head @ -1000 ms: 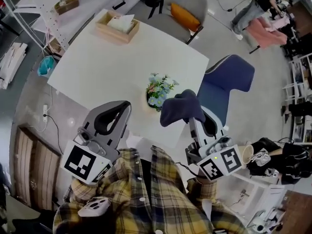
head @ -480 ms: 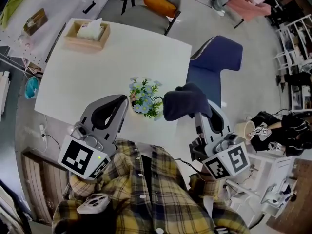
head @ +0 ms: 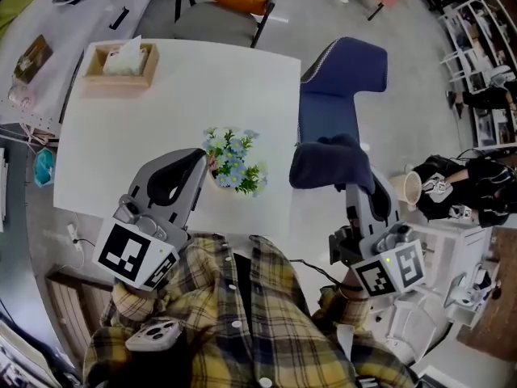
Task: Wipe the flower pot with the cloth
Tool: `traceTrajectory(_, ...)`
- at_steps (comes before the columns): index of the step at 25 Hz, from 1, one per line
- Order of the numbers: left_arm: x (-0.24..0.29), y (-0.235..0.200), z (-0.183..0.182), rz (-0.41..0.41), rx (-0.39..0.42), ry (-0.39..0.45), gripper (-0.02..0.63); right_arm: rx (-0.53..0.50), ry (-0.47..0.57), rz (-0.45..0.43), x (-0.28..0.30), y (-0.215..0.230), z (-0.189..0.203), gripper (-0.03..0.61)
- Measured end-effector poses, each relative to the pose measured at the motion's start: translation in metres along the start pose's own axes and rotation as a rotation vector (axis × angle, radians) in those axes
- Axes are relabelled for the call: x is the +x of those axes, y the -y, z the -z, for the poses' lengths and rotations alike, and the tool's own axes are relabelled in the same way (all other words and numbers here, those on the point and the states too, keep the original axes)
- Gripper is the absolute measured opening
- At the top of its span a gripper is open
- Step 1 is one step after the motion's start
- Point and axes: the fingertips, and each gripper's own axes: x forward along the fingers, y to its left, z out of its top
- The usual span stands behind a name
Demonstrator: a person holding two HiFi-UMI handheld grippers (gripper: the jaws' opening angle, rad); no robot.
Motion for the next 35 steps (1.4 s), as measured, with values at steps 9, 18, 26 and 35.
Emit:
traceTrajectory(9,0.004,-0.023,0.058,-0.021,-0.070,-0.106,0.009,0.078,-0.131,0.032,0.012,0.021,0.075,0.015)
traceTrajectory(18,0.012,-0.034,0.141,-0.058,-0.111,-0.215,0.009,0.137,-0.277,-0.040,0.037,0.025,0.167,0.015)
traceTrajectory(26,0.018,-0.026,0.196,-0.044,-0.159,-0.256,0.108,0.205,-0.376,-0.166,0.069,0.023,0.239,0.015)
traceTrajectory(35,0.022,-0.012,0.236,0.010,-0.112,-0.288,0.315,0.227,-0.475,-0.362,0.094,0.005,0.280,0.015)
